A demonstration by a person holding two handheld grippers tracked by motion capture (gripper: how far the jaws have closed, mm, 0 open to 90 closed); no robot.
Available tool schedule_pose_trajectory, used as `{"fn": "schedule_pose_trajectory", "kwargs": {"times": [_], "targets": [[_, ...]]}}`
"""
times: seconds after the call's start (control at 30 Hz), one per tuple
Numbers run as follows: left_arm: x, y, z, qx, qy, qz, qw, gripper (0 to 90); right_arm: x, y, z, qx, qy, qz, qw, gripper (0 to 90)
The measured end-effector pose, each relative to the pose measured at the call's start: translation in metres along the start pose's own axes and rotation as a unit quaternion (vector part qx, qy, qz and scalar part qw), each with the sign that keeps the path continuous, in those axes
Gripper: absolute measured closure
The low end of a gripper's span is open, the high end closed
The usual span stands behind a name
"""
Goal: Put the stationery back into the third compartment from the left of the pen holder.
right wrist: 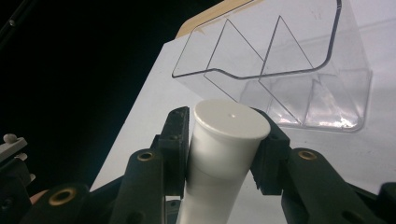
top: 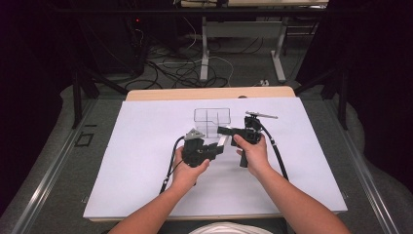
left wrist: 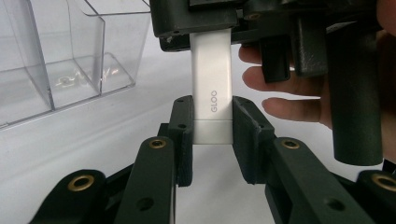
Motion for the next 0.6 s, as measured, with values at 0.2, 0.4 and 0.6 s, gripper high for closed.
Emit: {"fn": "schedule_pose_trajectory", "kwargs": {"times": [0.2, 0.4, 0.6], "targets": [[-0.0007, 0.0007, -0.0008, -0.001, 0.003, 0.002, 1.0, 70.8, 0.0005, 0.0008, -0.0005, -0.003, 0.011, 0.002, 0.9999, 63.4], [-0.0009, -0.0004, -0.0008, -0.003, -0.004, -0.005, 1.0, 70.6, 0.0013, 0.0011, -0.0012, -0.01, 0.015, 0.006, 0.9998, 63.6], [-0.0015, -0.0004, -0.0016, -0.005, -0.002, -0.001, 1.0, 70.2, 0.0002, 0.0015, -0.002, -0.014, 0.021, 0.012, 0.9996, 64.8]]}}
Point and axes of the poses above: each handheld gripper's, and its own axes: y roughly forward along the jaws, z roughly out of its top, x roughly to its right, the point moved 10 cm from there along y, roughly forward along the jaws, and after that the axes turned 2 degrees about -z, right-handed, at the moved point
